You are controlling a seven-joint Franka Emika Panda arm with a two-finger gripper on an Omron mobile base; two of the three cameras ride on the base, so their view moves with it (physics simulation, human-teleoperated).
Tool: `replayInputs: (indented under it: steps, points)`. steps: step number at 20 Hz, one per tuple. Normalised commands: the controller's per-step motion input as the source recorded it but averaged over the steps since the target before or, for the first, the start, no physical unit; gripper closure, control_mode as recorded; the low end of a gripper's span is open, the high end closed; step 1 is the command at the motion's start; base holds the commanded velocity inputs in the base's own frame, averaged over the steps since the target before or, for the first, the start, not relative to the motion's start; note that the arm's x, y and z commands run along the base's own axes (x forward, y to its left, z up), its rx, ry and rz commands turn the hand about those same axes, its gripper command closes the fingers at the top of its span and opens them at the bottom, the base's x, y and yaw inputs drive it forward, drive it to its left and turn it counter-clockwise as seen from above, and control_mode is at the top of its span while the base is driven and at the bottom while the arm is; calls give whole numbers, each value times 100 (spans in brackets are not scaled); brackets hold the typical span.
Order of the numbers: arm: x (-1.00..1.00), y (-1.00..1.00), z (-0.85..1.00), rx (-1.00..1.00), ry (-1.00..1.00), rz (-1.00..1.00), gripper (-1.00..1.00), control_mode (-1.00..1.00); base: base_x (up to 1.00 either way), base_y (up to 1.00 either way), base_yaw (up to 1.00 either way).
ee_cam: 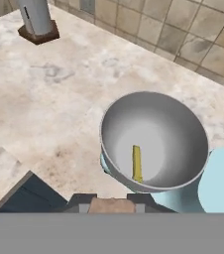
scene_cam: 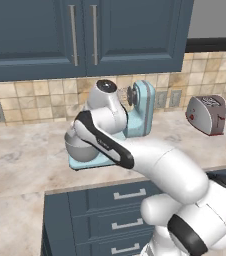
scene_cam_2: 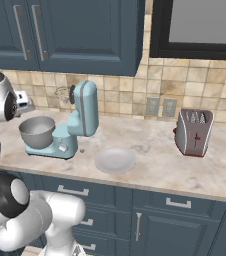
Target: Add butter and sugar cubes to the stand mixer bowl and then turn on the stand mixer to begin making frosting.
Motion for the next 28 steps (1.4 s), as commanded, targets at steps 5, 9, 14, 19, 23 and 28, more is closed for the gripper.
replayInputs:
  steps: [5,9,14,19,23,28]
  points:
    - [32,0,-31,0,8,-15,100,-100,0,0,0]
    - [16,-9,-44,0,8,-15,100,-100,0,0,0]
    - [16,-12,-46,0,5,-12,100,-100,0,0,0]
    - [27,-1,-28,0,4,-11,100,-100,0,0,0]
    - [17,0,-21,0,5,-11,100,-100,0,0,0]
    - [21,0,-26,0,6,-11,100,-100,0,0,0]
